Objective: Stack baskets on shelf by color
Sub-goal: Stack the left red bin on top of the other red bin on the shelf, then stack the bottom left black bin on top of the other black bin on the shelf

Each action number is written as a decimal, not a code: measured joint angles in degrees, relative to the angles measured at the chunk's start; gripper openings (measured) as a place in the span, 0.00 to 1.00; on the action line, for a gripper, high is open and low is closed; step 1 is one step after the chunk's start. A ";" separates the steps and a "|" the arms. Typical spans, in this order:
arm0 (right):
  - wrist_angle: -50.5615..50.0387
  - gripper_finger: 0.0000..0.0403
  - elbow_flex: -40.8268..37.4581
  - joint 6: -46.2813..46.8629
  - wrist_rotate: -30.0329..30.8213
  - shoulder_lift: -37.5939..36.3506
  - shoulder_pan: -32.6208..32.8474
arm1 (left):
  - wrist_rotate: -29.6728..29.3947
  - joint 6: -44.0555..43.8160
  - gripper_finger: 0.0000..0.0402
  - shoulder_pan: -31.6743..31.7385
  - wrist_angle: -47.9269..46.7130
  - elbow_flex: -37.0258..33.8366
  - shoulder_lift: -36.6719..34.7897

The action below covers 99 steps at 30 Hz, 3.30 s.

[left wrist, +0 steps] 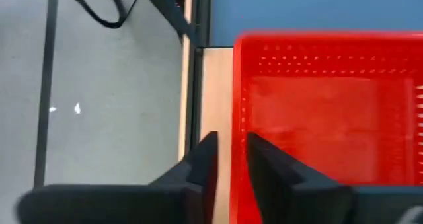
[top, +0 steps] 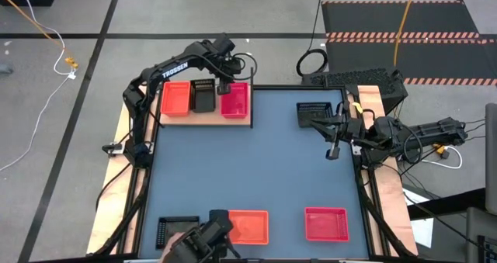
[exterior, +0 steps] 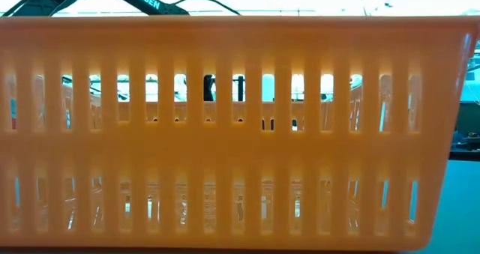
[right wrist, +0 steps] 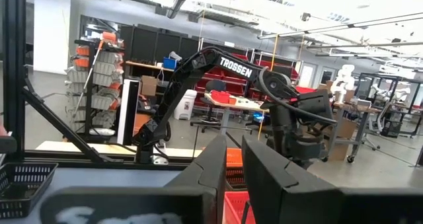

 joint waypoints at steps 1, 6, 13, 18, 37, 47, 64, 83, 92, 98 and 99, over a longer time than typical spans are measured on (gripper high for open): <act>0.00 0.11 0.02 0.00 0.00 0.00 0.00 | -0.11 -0.28 0.25 0.02 -0.07 0.00 0.00; -0.02 0.11 0.02 0.04 0.00 0.00 0.00 | -4.05 -0.98 0.43 -0.45 -0.06 0.00 -0.04; -0.17 0.11 0.01 -0.27 0.00 0.01 0.00 | -26.00 -9.26 0.53 -4.12 -8.55 0.00 -5.43; 0.55 0.11 0.02 -0.87 0.00 0.02 0.00 | -29.63 -27.79 0.53 -10.81 -22.43 0.04 -14.41; 8.68 0.11 0.02 -2.21 -0.05 1.67 0.00 | -20.35 -137.55 0.53 -68.68 -12.44 -32.01 -31.82; 20.19 0.11 0.02 -9.87 -0.18 5.92 -0.24 | -16.48 -164.78 0.53 -84.27 14.69 -42.65 -28.88; 41.38 0.11 0.02 -14.53 -0.33 19.87 -8.44 | -5.95 -176.23 0.53 -88.41 16.17 -42.47 -17.12; 42.05 0.11 0.02 -12.51 -0.50 20.09 -8.87 | -7.66 -164.46 0.13 -87.17 15.69 -42.40 -17.14; 41.13 0.11 0.02 -12.41 -0.52 20.09 -8.85 | -8.86 -155.12 0.16 -86.59 16.24 -42.41 -17.11; 40.68 0.11 0.02 -12.41 -0.50 20.09 -8.85 | -6.00 -148.75 0.03 -85.21 16.18 -42.17 -19.10; 40.70 0.11 0.02 -12.41 -0.52 20.09 -8.85 | -6.01 -147.01 0.03 -84.94 16.12 -42.14 -19.62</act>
